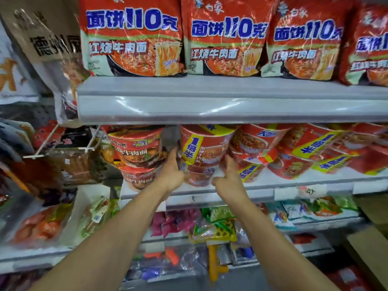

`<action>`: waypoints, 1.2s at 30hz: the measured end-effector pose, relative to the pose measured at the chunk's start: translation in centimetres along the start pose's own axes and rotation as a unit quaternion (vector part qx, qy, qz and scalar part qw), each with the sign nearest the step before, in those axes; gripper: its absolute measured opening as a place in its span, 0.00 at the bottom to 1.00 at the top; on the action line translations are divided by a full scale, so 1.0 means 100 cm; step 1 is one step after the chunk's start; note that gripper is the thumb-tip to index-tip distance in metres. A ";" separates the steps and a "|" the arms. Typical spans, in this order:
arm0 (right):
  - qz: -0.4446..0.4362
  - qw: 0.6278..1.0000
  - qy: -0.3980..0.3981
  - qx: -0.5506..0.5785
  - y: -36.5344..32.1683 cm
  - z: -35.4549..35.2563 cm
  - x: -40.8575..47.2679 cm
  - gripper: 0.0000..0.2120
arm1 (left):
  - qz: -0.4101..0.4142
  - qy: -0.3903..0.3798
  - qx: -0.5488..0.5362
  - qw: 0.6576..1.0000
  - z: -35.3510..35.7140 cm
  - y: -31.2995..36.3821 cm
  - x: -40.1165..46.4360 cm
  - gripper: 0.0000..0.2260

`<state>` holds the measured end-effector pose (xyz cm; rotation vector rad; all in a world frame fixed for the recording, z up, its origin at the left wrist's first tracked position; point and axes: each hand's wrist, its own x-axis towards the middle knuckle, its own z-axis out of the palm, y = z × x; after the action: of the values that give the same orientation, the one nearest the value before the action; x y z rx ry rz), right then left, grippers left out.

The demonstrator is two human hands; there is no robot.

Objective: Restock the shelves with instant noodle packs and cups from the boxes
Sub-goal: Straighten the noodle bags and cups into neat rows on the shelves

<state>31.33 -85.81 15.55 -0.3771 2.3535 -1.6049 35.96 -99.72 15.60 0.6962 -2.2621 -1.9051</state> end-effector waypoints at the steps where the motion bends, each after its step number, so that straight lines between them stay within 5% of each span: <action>1: -0.006 1.000 -0.015 -0.005 0.001 -0.002 0.002 0.34 | -0.002 0.006 0.005 1.000 0.002 -0.001 0.001 0.41; 8: -0.035 0.997 -0.064 -0.029 0.007 -0.023 0.021 0.36 | 0.019 0.037 0.013 0.999 0.023 -0.014 -0.031 0.36; 27: -0.017 0.997 -0.058 -0.056 0.012 -0.006 0.028 0.45 | -0.019 0.044 0.048 0.998 0.013 -0.018 0.000 0.48; 36: -0.012 0.994 -0.069 -0.081 0.004 -0.015 0.039 0.38 | -0.031 0.072 0.060 0.995 0.014 -0.024 0.012 0.51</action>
<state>27.15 -85.77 15.45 -0.5330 2.3875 -1.3553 35.07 -99.20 12.73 0.8985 -2.3056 -1.6935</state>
